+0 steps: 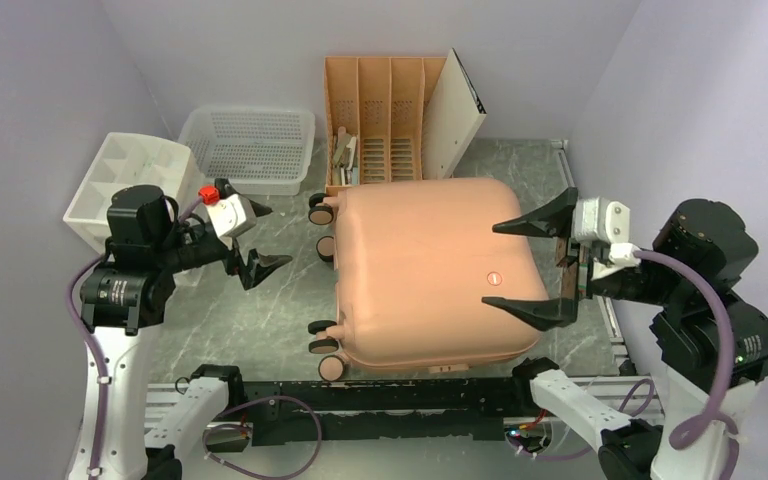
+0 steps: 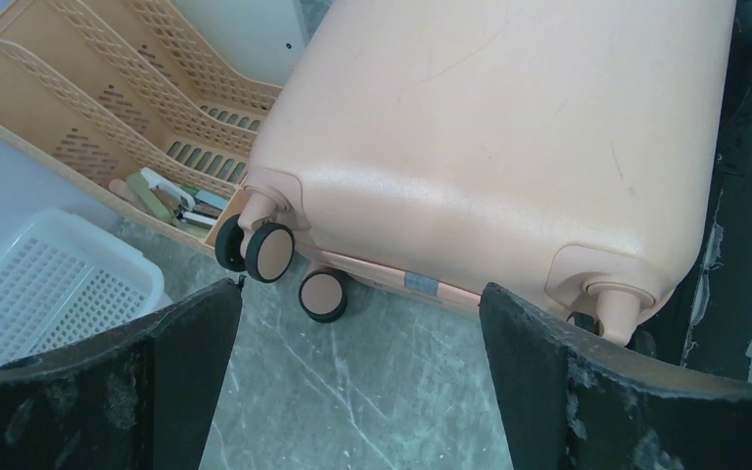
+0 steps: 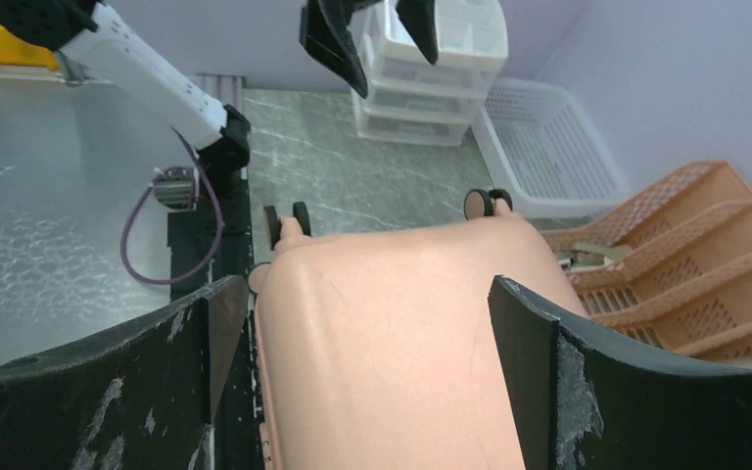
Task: Open, take out, and arrange the luggage
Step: Adjust the luggage at the center of the board.
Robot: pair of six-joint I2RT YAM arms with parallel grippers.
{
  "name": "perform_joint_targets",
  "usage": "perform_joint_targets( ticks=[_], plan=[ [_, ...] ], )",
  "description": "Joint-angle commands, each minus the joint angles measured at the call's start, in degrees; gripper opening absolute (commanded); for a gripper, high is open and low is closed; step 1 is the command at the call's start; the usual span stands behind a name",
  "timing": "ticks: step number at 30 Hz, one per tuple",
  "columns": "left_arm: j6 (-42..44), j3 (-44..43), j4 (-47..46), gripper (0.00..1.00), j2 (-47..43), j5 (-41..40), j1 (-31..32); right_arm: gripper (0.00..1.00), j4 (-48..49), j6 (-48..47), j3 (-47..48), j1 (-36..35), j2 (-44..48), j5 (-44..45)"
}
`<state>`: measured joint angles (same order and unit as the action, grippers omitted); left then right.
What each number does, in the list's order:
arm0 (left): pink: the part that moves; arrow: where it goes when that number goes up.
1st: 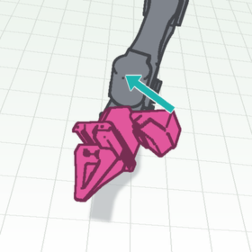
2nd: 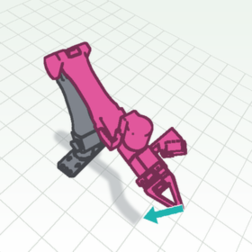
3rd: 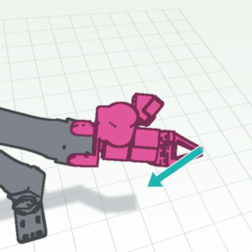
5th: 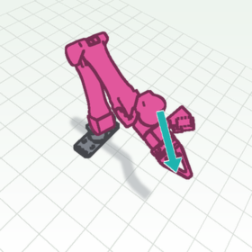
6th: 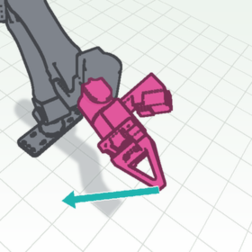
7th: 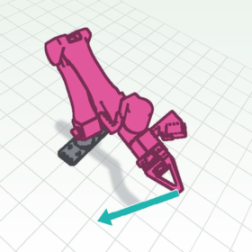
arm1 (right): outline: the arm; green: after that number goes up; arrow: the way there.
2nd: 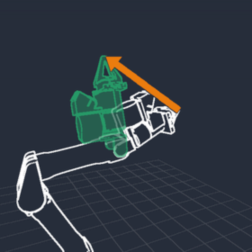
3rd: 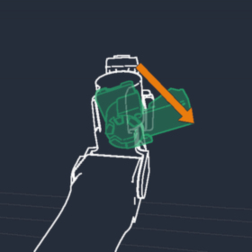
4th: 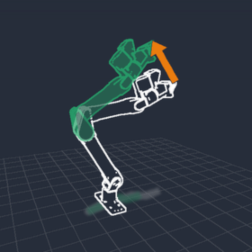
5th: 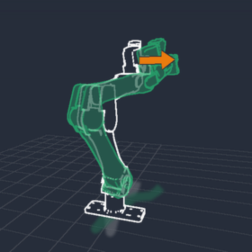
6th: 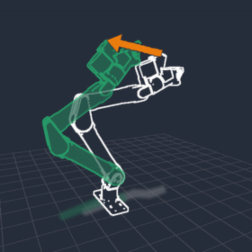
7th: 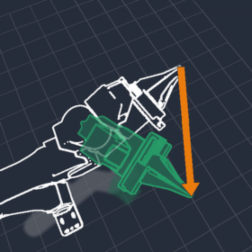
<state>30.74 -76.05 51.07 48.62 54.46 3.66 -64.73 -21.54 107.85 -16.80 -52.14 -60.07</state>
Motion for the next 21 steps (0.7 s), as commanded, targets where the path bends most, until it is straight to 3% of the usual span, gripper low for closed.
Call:
perform_joint_targets(
  ticks=[1,5,12,21],
  plan=[
    [-0.74,1.02,-2.51,0.96,0.4,-0.89,-0.32,1.0,2.47,-0.65,-2.48,-0.11,0.3,4.19],
    [1.09,0.07,-1.12,0.96,1.23,-4.47,-0.17,1.0,-1.47,-11.71,-4.89,-0.25,1.12,5.95],
    [7.63,1.66,1.54,0.96,2.57,-20.15,-0.15,1.0,7.23,-8.42,-16.32,-0.51,3.56,21.1],
    [9.74,15.2,-5.27,0.96,2.22,-27.81,0.22,1.0,13.52,-10.44,-30.5,-0.5,5.18,30.31]
  ],
)
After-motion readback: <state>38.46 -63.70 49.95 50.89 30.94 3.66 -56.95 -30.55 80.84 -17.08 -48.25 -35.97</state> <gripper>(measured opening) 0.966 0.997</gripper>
